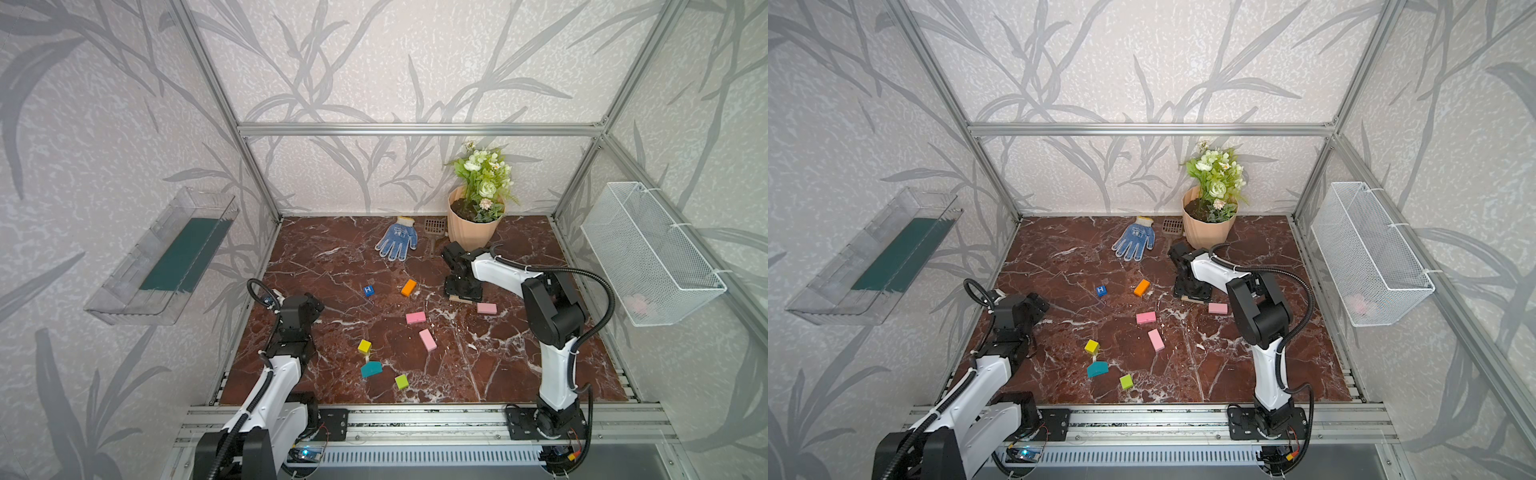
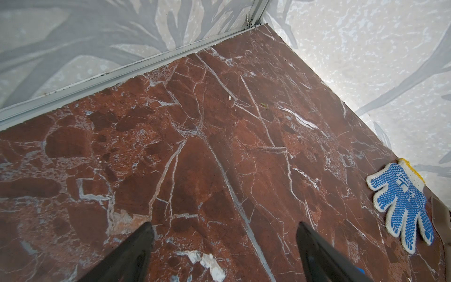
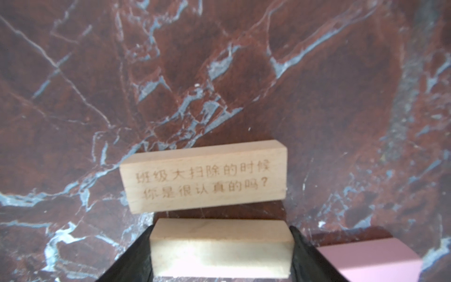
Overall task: Build the wood block tower
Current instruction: 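Lift the plain wooden bar and move it over the text-printed bar, then lower the plain bar beside the text-printed bar and open the right gripper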
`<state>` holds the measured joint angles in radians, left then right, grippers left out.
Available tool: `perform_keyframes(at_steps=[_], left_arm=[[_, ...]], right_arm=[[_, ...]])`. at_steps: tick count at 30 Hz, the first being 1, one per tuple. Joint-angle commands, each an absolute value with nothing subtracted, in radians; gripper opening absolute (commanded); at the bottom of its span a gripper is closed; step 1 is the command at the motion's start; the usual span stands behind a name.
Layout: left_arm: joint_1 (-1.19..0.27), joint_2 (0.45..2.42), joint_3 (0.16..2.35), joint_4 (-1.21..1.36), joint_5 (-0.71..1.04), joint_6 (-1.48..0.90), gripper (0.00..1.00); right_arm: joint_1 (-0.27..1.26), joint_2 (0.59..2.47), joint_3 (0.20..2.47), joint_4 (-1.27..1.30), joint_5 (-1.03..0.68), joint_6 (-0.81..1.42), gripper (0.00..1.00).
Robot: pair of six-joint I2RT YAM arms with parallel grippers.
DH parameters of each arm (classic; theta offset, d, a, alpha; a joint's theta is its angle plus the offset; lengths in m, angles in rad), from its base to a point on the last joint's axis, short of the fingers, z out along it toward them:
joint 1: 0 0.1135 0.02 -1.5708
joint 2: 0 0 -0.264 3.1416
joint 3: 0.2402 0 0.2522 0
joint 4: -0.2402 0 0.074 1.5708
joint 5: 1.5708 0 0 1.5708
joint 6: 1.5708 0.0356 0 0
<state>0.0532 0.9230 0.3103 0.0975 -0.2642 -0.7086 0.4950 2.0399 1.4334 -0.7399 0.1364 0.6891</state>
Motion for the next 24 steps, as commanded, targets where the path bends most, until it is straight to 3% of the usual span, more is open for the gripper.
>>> perform_keyframes(at_steps=[1, 24], left_arm=[[0.051, 0.914, 0.316, 0.096, -0.284, -0.721, 0.93], [0.051, 0.914, 0.316, 0.095, -0.285, -0.721, 0.93]], right_arm=[[0.488, 2.076, 1.438, -0.762, 0.138, 0.653, 0.65], [0.489, 2.138, 1.486, -0.794, 0.162, 0.645, 0.66]])
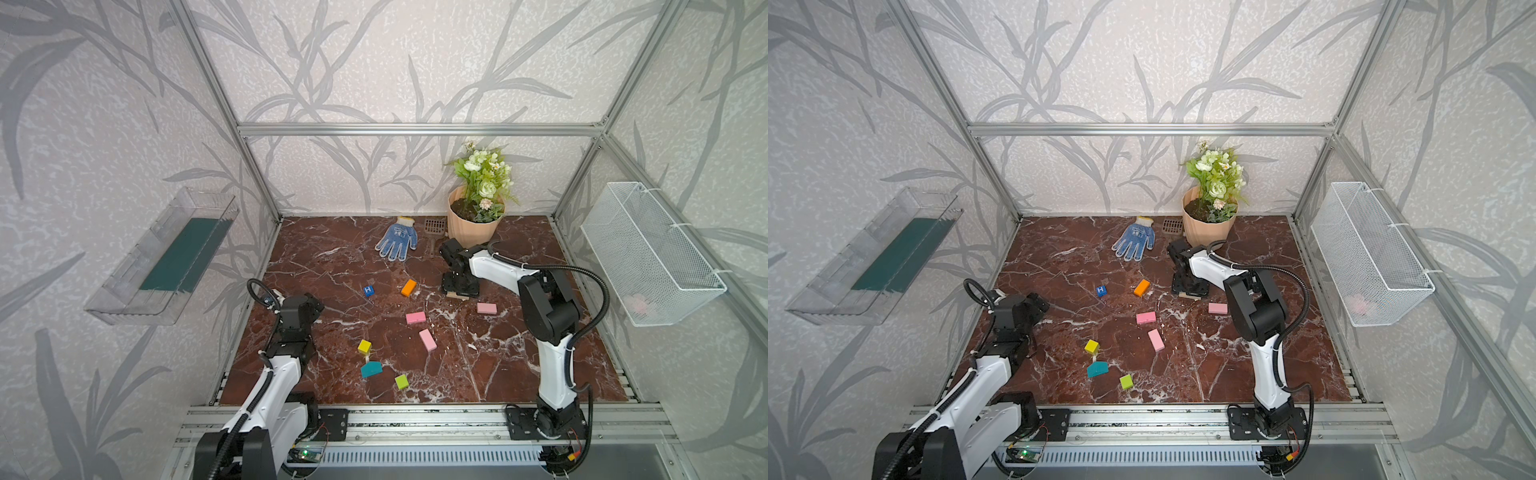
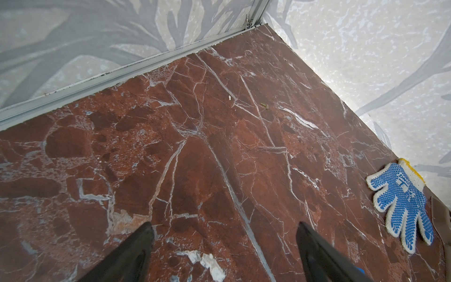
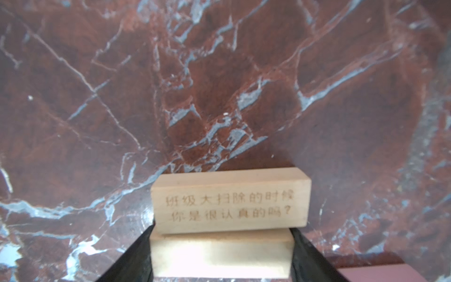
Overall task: Build the wood block tower
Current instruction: 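Lower the plain bar beside the text-printed bar and open the right gripper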
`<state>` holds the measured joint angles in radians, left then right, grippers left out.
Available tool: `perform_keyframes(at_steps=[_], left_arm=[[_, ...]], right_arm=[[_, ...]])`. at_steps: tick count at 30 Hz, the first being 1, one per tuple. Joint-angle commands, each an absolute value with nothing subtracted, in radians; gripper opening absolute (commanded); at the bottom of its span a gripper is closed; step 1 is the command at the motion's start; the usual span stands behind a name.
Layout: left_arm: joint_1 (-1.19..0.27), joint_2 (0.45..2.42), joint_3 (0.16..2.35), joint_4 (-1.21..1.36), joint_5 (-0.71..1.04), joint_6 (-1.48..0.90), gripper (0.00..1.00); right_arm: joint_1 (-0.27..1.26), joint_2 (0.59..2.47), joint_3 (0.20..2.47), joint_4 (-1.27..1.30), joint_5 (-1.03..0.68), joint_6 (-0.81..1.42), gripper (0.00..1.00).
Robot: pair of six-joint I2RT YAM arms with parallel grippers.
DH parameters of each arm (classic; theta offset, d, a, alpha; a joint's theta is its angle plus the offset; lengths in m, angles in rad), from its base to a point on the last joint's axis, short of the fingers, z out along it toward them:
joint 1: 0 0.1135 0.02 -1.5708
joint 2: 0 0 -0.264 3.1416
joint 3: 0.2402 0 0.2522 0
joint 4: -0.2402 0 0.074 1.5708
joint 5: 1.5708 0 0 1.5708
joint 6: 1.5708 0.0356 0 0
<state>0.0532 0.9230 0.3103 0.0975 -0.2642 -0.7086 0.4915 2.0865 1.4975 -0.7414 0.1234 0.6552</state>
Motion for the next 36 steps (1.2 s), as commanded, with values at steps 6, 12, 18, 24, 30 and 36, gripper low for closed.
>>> perform_keyframes(at_steps=[6, 12, 18, 24, 30, 36], left_arm=[[0.051, 0.914, 0.316, 0.096, -0.284, -0.721, 0.93], [0.051, 0.914, 0.315, 0.095, -0.284, -0.721, 0.93], [0.051, 0.914, 0.315, 0.095, -0.284, -0.721, 0.93], [0.051, 0.917, 0.317, 0.096, -0.284, -0.721, 0.93], [0.051, 0.918, 0.317, 0.095, -0.283, -0.721, 0.93], [0.051, 0.919, 0.317, 0.095, -0.284, -0.721, 0.93]], right_arm=[[0.486, 2.119, 1.469, -0.792, 0.169, 0.63, 0.65], [0.483, 2.115, 1.45, -0.782, 0.171, 0.595, 0.65], [0.477, 2.108, 1.435, -0.779, 0.176, 0.588, 0.64], [0.471, 2.081, 1.405, -0.764, 0.181, 0.583, 0.64], [0.455, 2.084, 1.395, -0.749, 0.169, 0.572, 0.64], [0.454, 2.105, 1.403, -0.741, 0.146, 0.558, 0.64]])
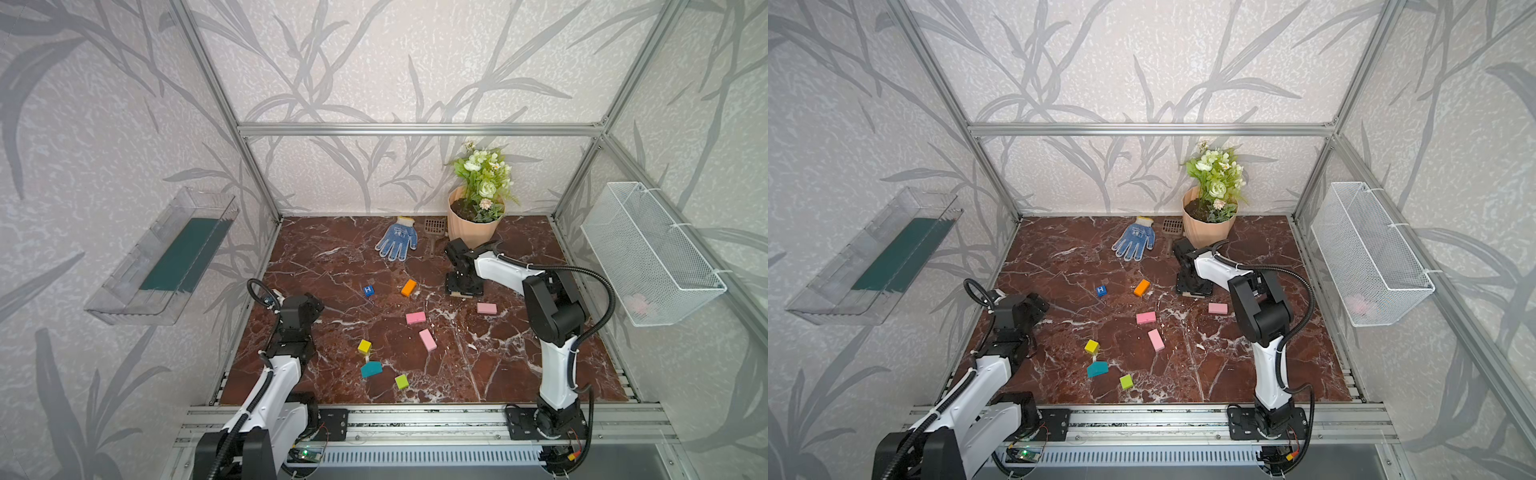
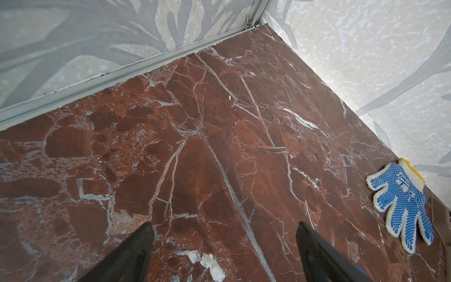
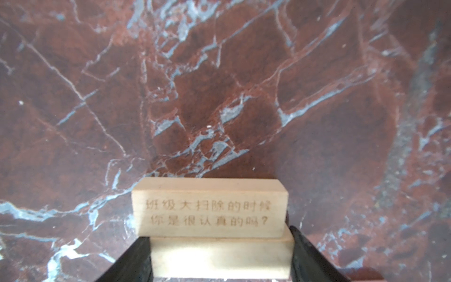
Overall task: Build the wood block tower
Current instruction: 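Lower the plain bar beside the text-printed bar and open the right gripper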
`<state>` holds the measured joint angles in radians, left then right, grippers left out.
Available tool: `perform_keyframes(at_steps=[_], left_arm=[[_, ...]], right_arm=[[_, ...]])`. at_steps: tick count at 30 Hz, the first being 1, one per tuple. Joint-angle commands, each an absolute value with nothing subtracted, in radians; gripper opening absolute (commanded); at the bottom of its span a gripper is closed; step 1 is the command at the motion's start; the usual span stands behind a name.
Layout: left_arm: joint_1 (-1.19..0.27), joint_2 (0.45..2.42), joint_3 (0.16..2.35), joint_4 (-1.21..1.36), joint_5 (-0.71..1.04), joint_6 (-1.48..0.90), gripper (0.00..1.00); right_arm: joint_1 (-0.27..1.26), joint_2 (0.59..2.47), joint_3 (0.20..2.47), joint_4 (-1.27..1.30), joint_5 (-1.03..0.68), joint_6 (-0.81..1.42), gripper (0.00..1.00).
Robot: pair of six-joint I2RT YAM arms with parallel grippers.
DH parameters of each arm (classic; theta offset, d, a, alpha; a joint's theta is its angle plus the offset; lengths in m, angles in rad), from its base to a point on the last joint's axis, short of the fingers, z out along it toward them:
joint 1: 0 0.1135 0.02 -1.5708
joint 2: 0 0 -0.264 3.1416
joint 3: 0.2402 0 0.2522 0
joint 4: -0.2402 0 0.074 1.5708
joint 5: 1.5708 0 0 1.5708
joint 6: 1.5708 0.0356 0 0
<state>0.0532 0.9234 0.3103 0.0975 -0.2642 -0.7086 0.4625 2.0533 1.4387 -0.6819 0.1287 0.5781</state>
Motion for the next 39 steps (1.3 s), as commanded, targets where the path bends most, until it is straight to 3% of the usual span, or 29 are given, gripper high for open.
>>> perform_keyframes(at_steps=[1, 21, 39], left_arm=[[0.051, 0.92, 0.317, 0.095, -0.285, -0.721, 0.93], [0.051, 0.925, 0.32, 0.094, -0.285, -0.721, 0.93], [0.051, 0.926, 0.321, 0.096, -0.277, -0.718, 0.93]], right_arm=[[0.455, 2.107, 1.402, -0.74, 0.142, 0.558, 0.64], [0.462, 2.121, 1.432, -0.742, 0.109, 0.57, 0.67], [0.492, 2.049, 1.427, -0.748, 0.105, 0.543, 0.78]])
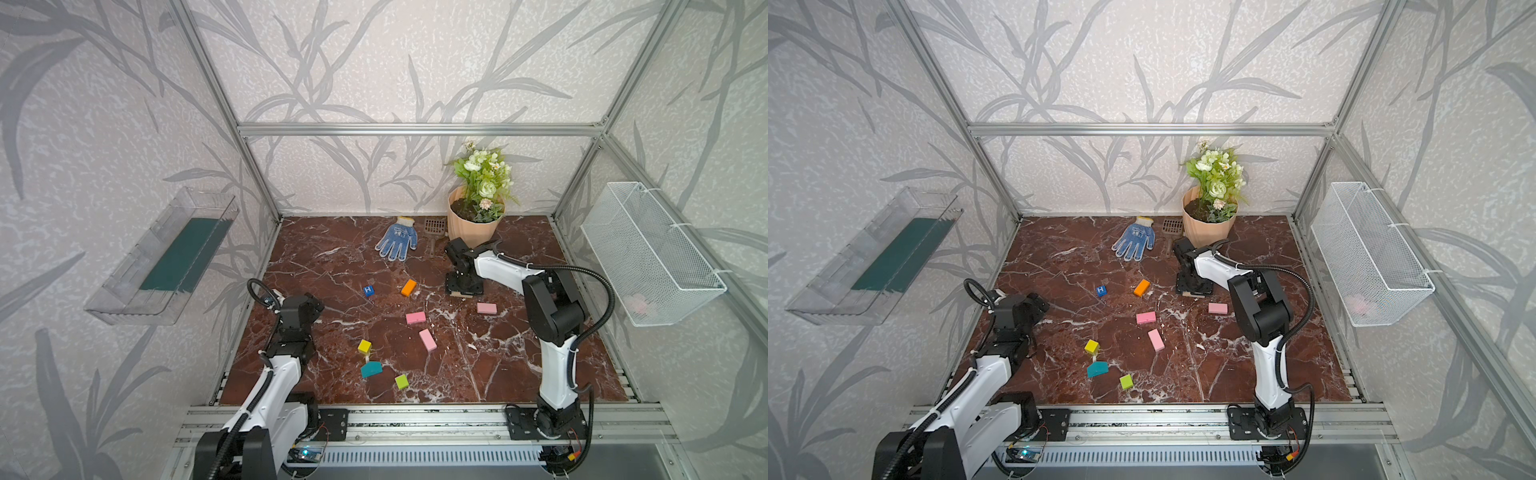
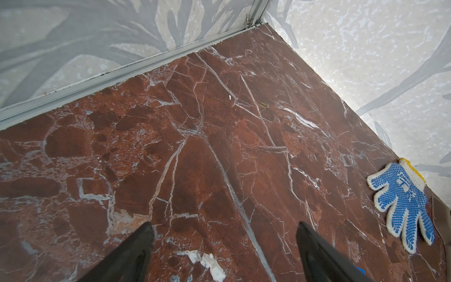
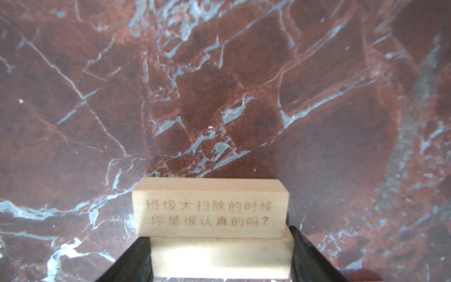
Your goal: Build the wood block tower
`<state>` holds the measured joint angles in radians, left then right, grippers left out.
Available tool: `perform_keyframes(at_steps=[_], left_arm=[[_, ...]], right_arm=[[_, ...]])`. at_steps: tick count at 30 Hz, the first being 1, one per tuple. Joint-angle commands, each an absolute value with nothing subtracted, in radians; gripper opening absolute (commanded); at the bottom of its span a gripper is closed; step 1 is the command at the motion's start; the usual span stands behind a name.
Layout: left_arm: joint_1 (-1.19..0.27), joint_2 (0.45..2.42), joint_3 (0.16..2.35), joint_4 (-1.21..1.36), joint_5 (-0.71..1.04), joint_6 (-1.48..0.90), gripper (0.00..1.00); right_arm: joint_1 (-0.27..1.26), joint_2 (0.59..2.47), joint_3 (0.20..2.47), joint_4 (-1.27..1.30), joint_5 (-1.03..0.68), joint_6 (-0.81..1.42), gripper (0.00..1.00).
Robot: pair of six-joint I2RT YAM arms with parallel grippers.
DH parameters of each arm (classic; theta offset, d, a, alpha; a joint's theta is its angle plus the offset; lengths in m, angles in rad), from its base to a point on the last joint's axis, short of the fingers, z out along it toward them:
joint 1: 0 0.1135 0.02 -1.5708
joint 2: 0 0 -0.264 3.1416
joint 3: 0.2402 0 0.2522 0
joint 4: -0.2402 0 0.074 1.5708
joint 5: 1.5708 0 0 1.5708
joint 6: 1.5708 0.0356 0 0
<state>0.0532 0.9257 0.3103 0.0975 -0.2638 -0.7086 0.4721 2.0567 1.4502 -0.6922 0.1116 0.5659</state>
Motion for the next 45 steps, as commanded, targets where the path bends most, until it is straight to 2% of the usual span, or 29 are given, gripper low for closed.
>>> perform_keyframes(at_steps=[1, 5, 9, 13, 18, 21, 27, 29, 31, 32, 34, 37, 40, 45], left_arm=[[0.051, 0.925, 0.32, 0.097, -0.274, -0.718, 0.93], [0.051, 0.919, 0.316, 0.103, -0.257, -0.709, 0.93], [0.051, 0.902, 0.323, 0.065, -0.284, -0.722, 0.99], [0.05, 0.899, 0.346, 0.012, -0.311, -0.732, 0.99], [0.034, 0.887, 0.36, -0.004, -0.313, -0.722, 0.99], [0.026, 0.888, 0.398, -0.057, -0.315, -0.754, 0.99], [0.015, 0.944, 0.501, -0.083, -0.07, -0.745, 0.99], [0.014, 0.946, 0.482, -0.006, 0.093, -0.732, 0.99], [-0.007, 0.935, 0.435, 0.149, 0.274, -0.75, 0.99], [-0.036, 0.929, 0.425, 0.195, 0.314, -0.754, 0.98], [-0.166, 0.915, 0.458, 0.153, 0.243, -0.739, 0.96], [-0.405, 0.952, 0.525, 0.09, 0.104, -0.7, 0.87], [-0.587, 1.061, 0.583, 0.095, 0.036, -0.682, 0.82], [-0.827, 1.31, 0.73, 0.021, -0.113, -0.662, 0.8]], right_arm=[[0.494, 2.034, 1.422, -0.75, 0.111, 0.543, 0.78], [0.501, 1.957, 1.399, -0.754, 0.138, 0.541, 0.82], [0.499, 1.863, 1.375, -0.768, 0.176, 0.54, 0.86], [0.495, 1.774, 1.334, -0.75, 0.185, 0.539, 0.91], [0.482, 1.711, 1.276, -0.718, 0.175, 0.546, 0.91], [0.428, 1.608, 1.186, -0.654, 0.151, 0.571, 0.91], [0.29, 1.382, 0.952, -0.435, 0.153, 0.626, 0.91], [0.264, 1.362, 0.956, -0.417, 0.14, 0.604, 0.8], [0.261, 1.392, 1.031, -0.479, 0.155, 0.55, 0.61], [0.259, 1.419, 1.078, -0.532, 0.149, 0.532, 0.53], [0.256, 1.502, 1.187, -0.631, 0.096, 0.483, 0.34], [0.255, 1.619, 1.263, -0.642, 0.025, 0.444, 0.31], [0.253, 1.754, 1.382, -0.693, -0.01, 0.397, 0.28], [0.253, 1.908, 1.515, -0.763, -0.017, 0.339, 0.26]])
